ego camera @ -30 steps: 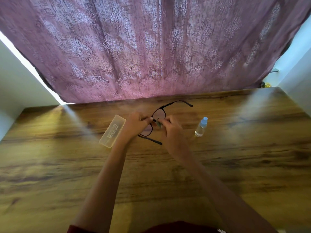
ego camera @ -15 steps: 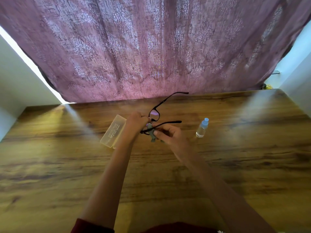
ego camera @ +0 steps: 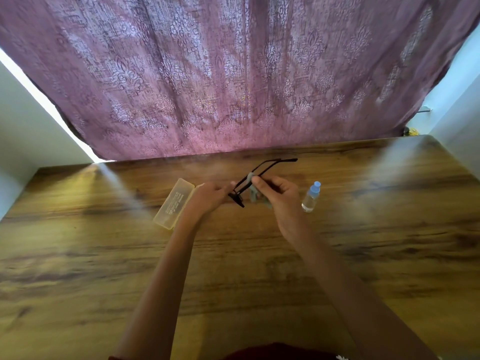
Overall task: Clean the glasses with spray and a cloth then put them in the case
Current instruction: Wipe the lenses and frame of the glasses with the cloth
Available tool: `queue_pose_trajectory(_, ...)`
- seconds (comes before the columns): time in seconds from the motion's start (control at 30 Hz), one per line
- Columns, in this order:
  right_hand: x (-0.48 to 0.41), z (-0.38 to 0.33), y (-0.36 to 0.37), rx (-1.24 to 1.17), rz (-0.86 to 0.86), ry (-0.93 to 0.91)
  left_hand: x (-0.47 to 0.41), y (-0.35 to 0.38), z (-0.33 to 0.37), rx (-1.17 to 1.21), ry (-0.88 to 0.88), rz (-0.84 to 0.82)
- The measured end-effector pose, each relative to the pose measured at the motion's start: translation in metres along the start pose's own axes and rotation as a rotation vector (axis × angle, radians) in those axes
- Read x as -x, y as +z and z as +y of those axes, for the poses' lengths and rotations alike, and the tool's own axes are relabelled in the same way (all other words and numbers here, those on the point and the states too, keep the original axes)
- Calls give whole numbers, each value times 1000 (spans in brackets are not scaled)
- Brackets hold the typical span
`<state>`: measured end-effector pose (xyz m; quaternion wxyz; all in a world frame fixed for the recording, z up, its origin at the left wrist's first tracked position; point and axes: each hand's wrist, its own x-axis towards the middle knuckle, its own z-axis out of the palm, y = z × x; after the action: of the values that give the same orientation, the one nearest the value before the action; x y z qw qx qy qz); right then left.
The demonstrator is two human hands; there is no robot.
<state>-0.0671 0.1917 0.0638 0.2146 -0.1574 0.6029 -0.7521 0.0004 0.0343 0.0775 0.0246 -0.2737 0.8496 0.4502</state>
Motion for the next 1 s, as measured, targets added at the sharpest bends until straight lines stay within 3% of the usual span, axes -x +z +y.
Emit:
queue_pose_trajectory(0.07, -5, -2, -4, -146, 21, 90, 4, -1, -7, -105, 45, 120)
queue_pose_trajectory(0.23, -9, -5, -6, -407, 39, 207, 22, 2, -7, 135, 447, 161)
queue_pose_trajectory(0.37, -11, -3, -4, -468, 57, 249, 22, 3, -2, 130, 481, 197)
queue_pose_trajectory(0.5, -12, -2, -8, -393, 13, 231, 24, 0, 3, 21, 458, 334)
queue_pose_trajectory(0.6, -7, 3, -16, -90, 7, 208, 24, -4, 11, -69, 473, 405)
queue_pose_trajectory(0.7, 1, 8, -16, 204, 105, 58, 23, -6, 15, -158, 524, 421)
queue_pose_trajectory(0.8, 3, 4, -10, 440, 162, -315, 19, -4, 14, -255, 535, 414)
queue_pose_trajectory(0.9, -2, -2, -7, 626, 111, -573, 14, 0, 16, -306, 603, 390)
queue_pose_trajectory(1.0, -5, -3, -3, 774, 15, -677, 11, 2, 16, -327, 648, 369)
